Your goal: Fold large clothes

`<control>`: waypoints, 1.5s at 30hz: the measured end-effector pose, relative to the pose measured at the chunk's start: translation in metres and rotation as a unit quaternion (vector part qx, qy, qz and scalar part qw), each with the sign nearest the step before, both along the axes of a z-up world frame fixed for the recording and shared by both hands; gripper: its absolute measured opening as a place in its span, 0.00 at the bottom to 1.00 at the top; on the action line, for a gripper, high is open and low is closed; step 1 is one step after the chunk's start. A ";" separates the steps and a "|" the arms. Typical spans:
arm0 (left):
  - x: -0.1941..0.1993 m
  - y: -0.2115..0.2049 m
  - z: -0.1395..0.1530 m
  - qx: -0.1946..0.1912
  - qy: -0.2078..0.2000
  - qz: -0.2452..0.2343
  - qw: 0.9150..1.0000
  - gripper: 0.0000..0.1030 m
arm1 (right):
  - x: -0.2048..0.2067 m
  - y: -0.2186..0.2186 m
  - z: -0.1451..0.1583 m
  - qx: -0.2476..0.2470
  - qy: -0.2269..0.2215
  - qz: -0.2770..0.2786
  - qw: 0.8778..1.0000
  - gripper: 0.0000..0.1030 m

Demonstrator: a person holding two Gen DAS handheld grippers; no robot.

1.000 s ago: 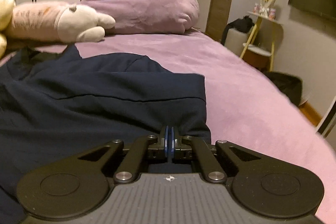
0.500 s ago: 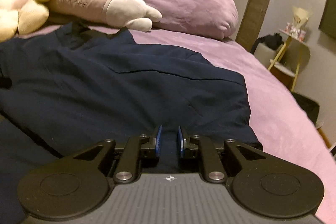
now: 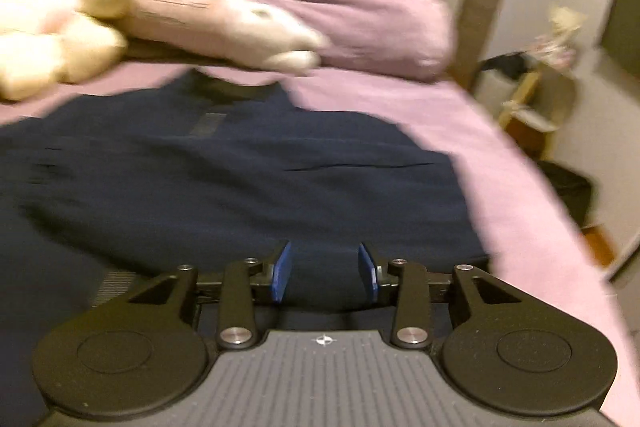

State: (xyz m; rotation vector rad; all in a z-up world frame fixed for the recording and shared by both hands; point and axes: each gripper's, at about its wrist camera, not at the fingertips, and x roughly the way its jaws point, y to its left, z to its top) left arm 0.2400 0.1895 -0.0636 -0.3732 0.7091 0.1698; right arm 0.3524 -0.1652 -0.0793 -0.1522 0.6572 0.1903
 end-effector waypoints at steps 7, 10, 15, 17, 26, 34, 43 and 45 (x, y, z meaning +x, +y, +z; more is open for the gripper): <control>-0.046 0.087 -0.005 -0.022 -0.004 0.108 0.994 1.00 | 0.004 0.082 -0.010 0.015 0.008 0.084 0.996 0.36; -0.054 0.123 -0.014 -0.064 -0.015 0.149 0.987 1.00 | 0.025 0.104 -0.033 -0.018 0.032 0.072 0.997 0.36; -0.071 0.183 -0.033 -0.119 -0.024 0.239 0.963 1.00 | 0.061 0.123 -0.034 -0.060 0.026 0.047 0.997 0.36; -0.080 0.206 -0.038 -0.123 -0.027 0.281 0.952 1.00 | 0.069 0.124 -0.020 -0.027 0.040 0.028 0.998 0.36; -0.097 0.276 -0.052 -0.211 -0.084 0.393 0.891 0.79 | 0.011 0.200 -0.003 0.045 -0.003 0.171 0.984 0.39; -0.099 0.311 -0.065 -0.272 -0.087 0.408 0.867 0.16 | 0.017 0.242 -0.063 0.027 0.046 0.181 0.982 0.16; -0.048 0.236 0.028 -0.176 -0.145 0.220 0.949 0.11 | 0.012 0.186 -0.034 0.152 0.053 0.153 0.975 0.16; -0.023 0.194 0.049 -0.161 -0.150 0.146 0.965 0.11 | 0.001 0.161 -0.024 0.185 0.041 0.142 0.972 0.17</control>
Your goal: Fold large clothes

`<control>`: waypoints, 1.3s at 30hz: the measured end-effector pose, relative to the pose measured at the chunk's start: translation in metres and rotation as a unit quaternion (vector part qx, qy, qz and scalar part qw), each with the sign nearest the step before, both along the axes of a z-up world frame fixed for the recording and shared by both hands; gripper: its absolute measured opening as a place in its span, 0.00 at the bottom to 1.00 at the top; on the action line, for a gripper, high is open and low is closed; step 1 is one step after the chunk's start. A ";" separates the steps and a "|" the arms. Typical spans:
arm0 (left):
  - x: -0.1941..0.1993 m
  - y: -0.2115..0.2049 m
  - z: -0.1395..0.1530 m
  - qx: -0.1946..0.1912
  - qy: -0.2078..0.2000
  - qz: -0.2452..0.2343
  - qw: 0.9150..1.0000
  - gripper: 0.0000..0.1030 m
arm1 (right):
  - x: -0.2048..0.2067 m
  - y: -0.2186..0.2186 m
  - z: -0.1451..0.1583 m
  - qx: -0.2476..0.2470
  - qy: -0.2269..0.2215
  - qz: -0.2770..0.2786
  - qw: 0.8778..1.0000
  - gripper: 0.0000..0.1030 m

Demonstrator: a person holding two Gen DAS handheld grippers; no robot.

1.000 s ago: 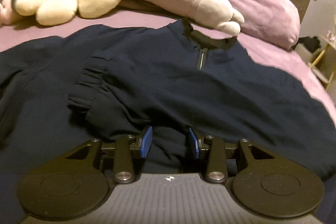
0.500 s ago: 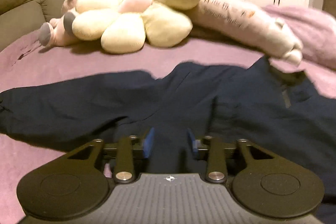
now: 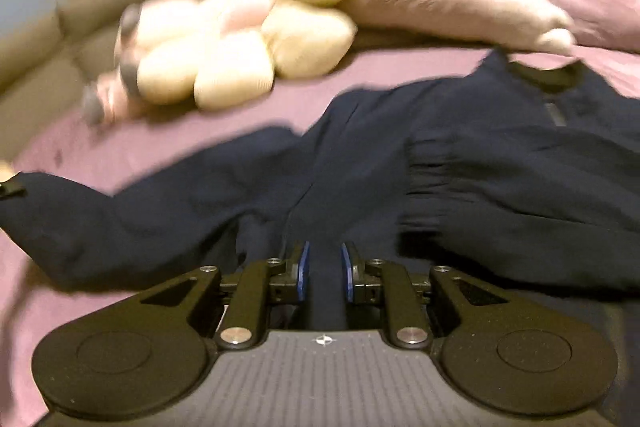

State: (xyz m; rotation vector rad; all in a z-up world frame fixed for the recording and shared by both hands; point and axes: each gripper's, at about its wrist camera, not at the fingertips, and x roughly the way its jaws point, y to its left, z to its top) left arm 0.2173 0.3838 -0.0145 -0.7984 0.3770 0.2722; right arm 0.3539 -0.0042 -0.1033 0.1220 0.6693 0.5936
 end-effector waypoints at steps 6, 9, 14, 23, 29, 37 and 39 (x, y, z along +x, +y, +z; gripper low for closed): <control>0.082 -0.167 0.009 0.112 0.016 -0.173 0.979 0.15 | -0.025 -0.081 0.019 0.031 -0.016 -0.065 0.997 0.17; 0.116 -0.231 -0.024 0.135 0.049 -0.206 0.968 0.52 | -0.027 -0.116 0.017 0.035 0.000 -0.096 0.995 0.18; 0.149 -0.277 -0.086 0.168 0.135 -0.218 0.952 0.94 | -0.017 -0.157 0.000 0.024 0.047 -0.116 0.992 0.18; 0.063 -0.236 -0.062 0.130 0.075 -0.148 0.978 0.99 | 0.007 -0.178 -0.015 0.142 0.122 -0.110 0.976 0.40; 0.026 -0.195 -0.087 0.146 0.145 -0.042 0.978 0.99 | 0.039 -0.126 -0.024 0.179 0.170 -0.065 0.967 0.62; 0.035 -0.166 -0.105 0.146 0.194 -0.002 0.970 0.96 | 0.062 -0.080 -0.023 0.138 0.195 -0.061 0.969 0.35; 0.041 -0.163 -0.106 0.142 0.195 0.007 0.970 0.94 | 0.053 -0.075 -0.016 0.110 0.169 -0.043 0.979 0.15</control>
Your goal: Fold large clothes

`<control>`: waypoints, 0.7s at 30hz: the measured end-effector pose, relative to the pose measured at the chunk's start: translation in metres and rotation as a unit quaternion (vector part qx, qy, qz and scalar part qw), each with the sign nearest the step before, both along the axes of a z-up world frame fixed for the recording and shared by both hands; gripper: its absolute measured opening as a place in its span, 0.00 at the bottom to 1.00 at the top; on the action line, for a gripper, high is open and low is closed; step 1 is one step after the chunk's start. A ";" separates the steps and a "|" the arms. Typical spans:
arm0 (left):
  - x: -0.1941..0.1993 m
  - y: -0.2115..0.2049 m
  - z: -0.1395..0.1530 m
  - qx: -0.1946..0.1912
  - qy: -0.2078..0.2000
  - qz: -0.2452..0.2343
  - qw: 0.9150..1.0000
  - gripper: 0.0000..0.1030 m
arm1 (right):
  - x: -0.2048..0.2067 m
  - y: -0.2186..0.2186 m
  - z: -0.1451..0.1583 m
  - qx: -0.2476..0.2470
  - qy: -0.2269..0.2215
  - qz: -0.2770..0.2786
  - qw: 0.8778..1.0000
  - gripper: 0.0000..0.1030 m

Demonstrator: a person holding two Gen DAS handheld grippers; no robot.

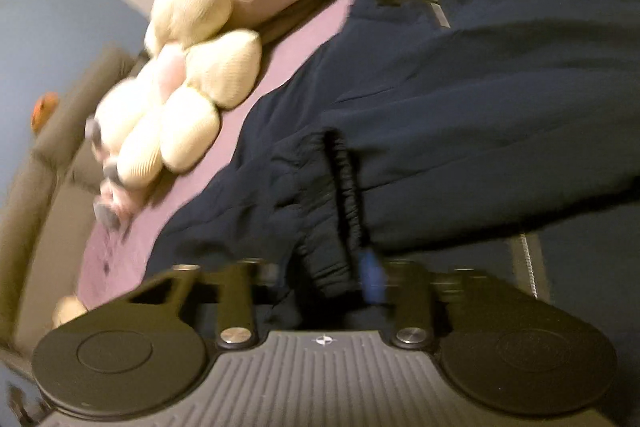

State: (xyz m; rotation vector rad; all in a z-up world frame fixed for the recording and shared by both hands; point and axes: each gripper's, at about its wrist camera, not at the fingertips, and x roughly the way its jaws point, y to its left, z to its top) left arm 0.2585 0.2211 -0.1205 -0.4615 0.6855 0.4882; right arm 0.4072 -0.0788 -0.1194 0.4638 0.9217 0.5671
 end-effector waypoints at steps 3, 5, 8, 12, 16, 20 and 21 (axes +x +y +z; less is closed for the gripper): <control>0.007 0.002 0.005 0.006 0.004 0.005 1.000 0.86 | -0.012 -0.007 0.027 0.030 -0.043 0.004 0.999 0.09; 0.010 0.002 0.010 0.004 0.000 0.006 1.000 0.84 | -0.021 -0.026 0.057 0.074 -0.089 -0.006 0.993 0.08; 0.022 -0.004 0.019 -0.001 -0.015 -0.001 1.000 0.81 | -0.026 -0.065 0.093 0.077 -0.156 -0.046 0.984 0.08; 0.049 -0.036 0.024 0.002 -0.028 -0.063 0.998 0.58 | -0.021 -0.121 0.100 0.046 -0.176 -0.106 0.978 0.08; 0.075 -0.070 0.014 0.022 -0.006 -0.118 0.993 0.41 | -0.007 -0.160 0.068 -0.015 -0.146 -0.159 0.976 0.09; 0.079 -0.081 0.008 0.046 0.007 -0.125 0.991 0.41 | 0.017 -0.188 0.024 -0.016 -0.061 -0.178 0.982 0.14; 0.078 -0.081 0.006 0.048 0.007 -0.126 0.991 0.41 | 0.019 -0.194 0.014 -0.003 -0.043 -0.183 0.982 0.19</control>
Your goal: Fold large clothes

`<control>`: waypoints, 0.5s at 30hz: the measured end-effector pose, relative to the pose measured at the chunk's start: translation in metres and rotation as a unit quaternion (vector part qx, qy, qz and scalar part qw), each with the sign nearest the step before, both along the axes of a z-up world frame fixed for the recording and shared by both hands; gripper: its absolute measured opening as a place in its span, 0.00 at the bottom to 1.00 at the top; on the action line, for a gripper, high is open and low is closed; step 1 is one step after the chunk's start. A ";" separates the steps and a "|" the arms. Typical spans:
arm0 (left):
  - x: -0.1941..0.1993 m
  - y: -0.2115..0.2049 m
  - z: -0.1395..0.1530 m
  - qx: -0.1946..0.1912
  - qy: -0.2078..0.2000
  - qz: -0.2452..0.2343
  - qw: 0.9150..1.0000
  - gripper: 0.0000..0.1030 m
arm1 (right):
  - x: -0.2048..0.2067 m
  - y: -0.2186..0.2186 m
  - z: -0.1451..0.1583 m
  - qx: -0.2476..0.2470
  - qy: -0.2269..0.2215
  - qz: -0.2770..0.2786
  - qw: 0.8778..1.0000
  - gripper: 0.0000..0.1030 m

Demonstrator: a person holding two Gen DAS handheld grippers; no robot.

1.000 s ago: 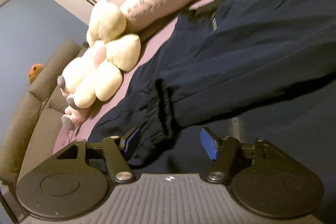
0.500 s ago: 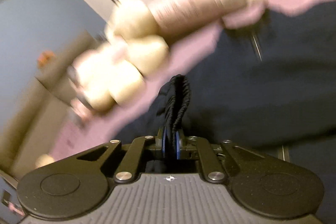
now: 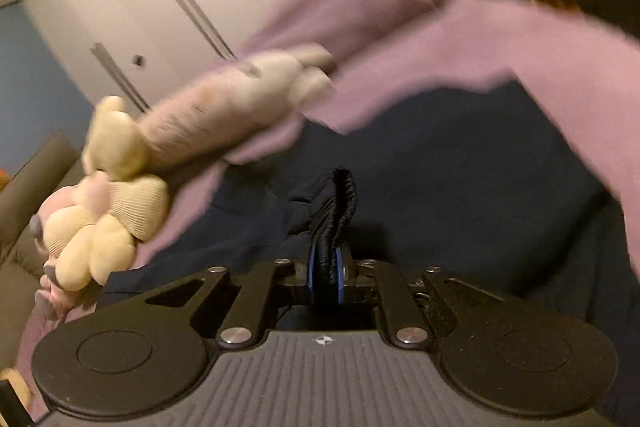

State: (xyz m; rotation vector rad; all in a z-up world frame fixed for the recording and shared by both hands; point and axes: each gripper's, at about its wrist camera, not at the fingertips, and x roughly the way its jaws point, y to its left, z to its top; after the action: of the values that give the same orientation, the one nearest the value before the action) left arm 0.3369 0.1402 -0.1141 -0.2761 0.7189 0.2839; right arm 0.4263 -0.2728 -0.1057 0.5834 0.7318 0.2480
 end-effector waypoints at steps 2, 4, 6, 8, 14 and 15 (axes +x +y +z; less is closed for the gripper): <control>0.000 0.000 -0.003 -0.001 0.007 0.003 1.000 0.41 | 0.003 -0.006 -0.015 0.035 0.021 -0.001 0.999 0.38; 0.003 0.002 -0.004 -0.008 0.017 0.008 1.000 0.42 | 0.001 -0.003 -0.025 0.081 0.028 0.009 0.996 0.60; 0.004 0.002 -0.002 -0.009 0.018 0.009 1.000 0.44 | 0.003 0.009 -0.028 0.091 0.028 0.019 0.995 0.59; 0.003 0.000 0.003 -0.001 0.020 0.011 1.000 0.49 | 0.004 0.024 -0.023 0.050 0.023 0.030 0.998 0.36; -0.001 0.002 0.007 0.010 0.032 0.017 0.999 0.75 | -0.012 0.032 0.045 -0.141 -0.123 -0.047 0.981 0.15; -0.001 0.004 0.005 0.000 0.033 0.020 0.999 0.75 | -0.011 0.029 0.049 -0.161 -0.131 -0.058 0.977 0.15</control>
State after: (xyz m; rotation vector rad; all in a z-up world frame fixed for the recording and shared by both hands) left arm 0.3356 0.1445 -0.1092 -0.2822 0.7793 0.3316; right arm 0.4151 -0.2434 -0.0568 0.2764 0.4671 0.0926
